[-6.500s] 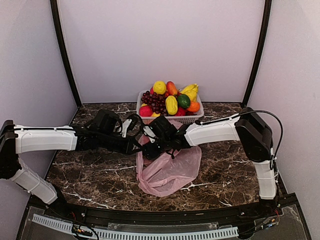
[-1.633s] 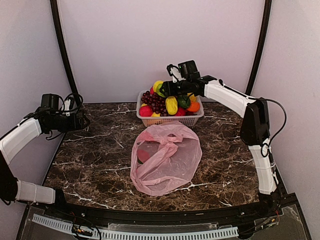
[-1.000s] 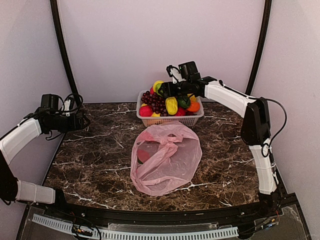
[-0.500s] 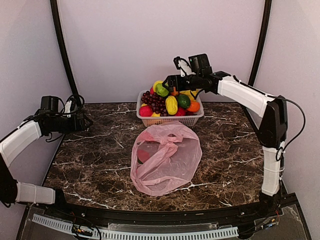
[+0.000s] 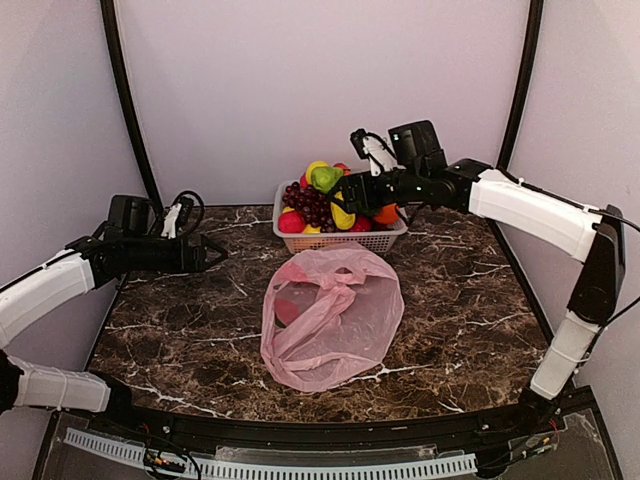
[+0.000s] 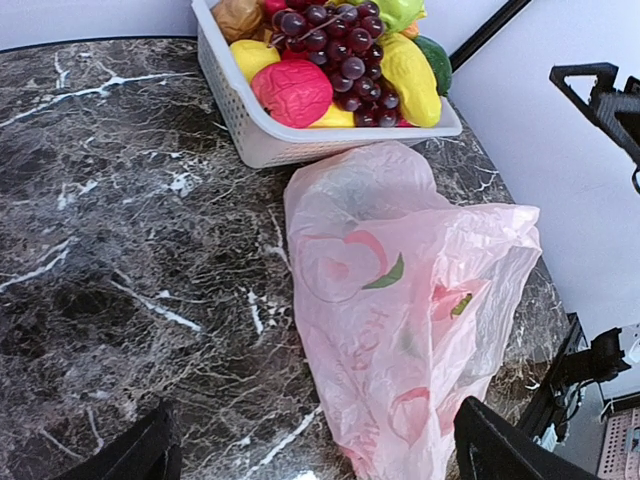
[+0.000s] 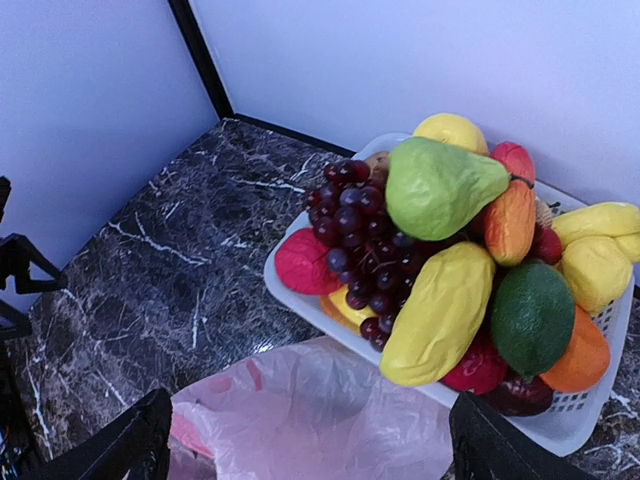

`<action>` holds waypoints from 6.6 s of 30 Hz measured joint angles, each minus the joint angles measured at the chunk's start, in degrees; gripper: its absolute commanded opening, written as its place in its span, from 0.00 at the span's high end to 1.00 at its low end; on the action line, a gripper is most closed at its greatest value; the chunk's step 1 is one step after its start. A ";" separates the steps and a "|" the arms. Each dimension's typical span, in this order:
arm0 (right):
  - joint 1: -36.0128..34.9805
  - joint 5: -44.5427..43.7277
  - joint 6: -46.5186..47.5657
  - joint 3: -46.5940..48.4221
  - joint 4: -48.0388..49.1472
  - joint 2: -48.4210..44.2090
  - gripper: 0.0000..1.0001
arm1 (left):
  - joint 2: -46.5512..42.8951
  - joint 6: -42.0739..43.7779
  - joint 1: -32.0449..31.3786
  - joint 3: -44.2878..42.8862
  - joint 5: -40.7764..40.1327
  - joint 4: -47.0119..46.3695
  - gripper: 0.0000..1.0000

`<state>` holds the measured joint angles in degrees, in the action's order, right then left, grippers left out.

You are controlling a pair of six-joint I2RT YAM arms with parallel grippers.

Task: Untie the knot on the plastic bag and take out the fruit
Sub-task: Place the fake fruit in the bin, then adjust the bag opening for the takeout bag, then adjust the takeout bag at the center of the board, then pick up the fake fruit from the takeout bag.

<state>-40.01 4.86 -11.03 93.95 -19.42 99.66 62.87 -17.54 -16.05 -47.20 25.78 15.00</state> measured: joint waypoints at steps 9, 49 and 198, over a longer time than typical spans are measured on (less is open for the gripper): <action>-8.92 -1.03 -2.86 -11.78 0.85 -8.72 0.16 | 6.82 -4.52 -8.55 -0.81 0.24 -6.80 0.06; -14.49 -3.50 -15.32 -16.61 7.98 10.36 0.43 | 31.85 -5.88 -18.84 -14.80 -0.76 -12.83 0.92; -13.66 -1.05 -12.70 -23.67 23.50 7.78 0.48 | 43.39 -14.29 -4.46 -3.23 7.43 -32.96 0.79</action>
<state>-53.67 3.81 -23.73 70.28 4.08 107.44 106.26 -31.83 -20.51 -50.43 33.21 -17.96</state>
